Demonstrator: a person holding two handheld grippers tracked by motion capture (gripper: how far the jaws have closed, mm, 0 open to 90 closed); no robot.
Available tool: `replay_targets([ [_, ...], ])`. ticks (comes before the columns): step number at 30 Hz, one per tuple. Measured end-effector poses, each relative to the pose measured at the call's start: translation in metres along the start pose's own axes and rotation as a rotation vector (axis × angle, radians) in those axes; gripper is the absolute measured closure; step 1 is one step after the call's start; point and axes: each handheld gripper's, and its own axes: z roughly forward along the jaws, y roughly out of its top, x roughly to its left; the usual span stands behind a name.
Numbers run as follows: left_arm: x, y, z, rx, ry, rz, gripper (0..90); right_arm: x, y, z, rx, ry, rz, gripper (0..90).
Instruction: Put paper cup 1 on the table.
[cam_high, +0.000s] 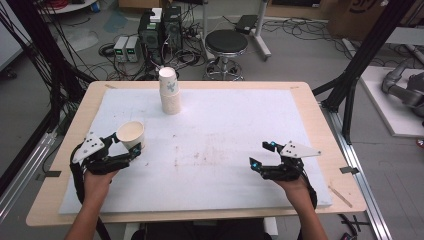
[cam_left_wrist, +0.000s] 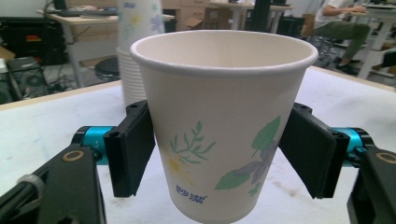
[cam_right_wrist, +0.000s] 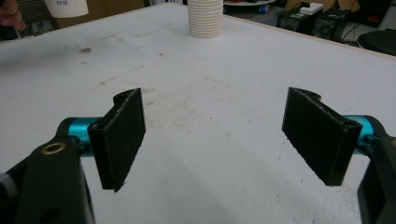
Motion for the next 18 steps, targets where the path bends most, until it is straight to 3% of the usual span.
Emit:
replay_targets([
  [12, 0.030, -0.015, -0.009, 0.044, 0.152, -0.032, 28.2, 0.002, -0.003, -0.002, 0.016, 0.003, -0.006, 22.1],
  [18, 0.034, -0.020, -0.005, 0.095, 0.201, -0.029, 28.3, 0.003, -0.005, -0.005, 0.026, -0.004, -0.010, 22.1],
])
